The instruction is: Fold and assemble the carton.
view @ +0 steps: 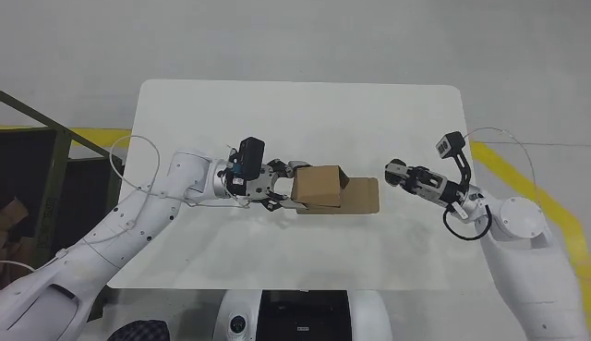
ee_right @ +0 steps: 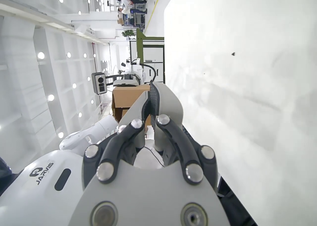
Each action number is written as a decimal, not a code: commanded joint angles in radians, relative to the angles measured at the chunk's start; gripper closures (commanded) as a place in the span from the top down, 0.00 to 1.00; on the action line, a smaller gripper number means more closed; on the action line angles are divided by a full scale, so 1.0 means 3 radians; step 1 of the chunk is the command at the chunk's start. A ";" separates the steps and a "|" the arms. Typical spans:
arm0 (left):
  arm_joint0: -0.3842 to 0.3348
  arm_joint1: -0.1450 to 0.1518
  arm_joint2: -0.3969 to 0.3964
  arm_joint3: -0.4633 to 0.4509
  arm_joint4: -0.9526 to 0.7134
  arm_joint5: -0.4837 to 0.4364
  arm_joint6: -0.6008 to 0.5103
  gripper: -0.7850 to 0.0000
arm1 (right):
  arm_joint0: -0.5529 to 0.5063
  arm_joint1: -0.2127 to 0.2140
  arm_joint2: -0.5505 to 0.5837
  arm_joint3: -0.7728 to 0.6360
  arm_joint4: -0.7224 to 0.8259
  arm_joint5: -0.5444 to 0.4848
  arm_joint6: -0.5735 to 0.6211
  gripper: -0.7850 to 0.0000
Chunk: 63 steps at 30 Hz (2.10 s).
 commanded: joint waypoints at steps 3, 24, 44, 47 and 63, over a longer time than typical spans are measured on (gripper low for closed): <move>0.0000 0.0000 0.0000 0.0000 0.0000 0.0000 0.0000 0.34 | -0.0085 0.0005 -0.0007 0.0098 -0.0004 0.0099 -0.0002 0.00; 0.0000 0.0000 0.0000 0.0000 0.0000 0.0000 0.0000 0.35 | 0.0052 -0.0054 -0.0454 0.0011 0.0252 -0.0153 0.0465 0.00; 0.0000 0.0000 0.0000 0.0000 0.0000 0.0000 0.0000 0.36 | 0.0336 -0.0114 -0.0796 0.0021 0.0362 -0.0059 0.0464 0.00; 0.0000 0.0000 0.0000 0.0000 0.0000 0.0000 0.0000 0.36 | 0.0357 -0.0117 -0.0803 0.0027 0.0376 -0.0071 0.0463 0.00; 0.0000 0.0000 0.0000 0.0000 0.0000 0.0000 0.0000 0.37 | 0.0353 -0.0084 -0.0701 -0.0305 0.0198 -0.0009 0.0440 0.00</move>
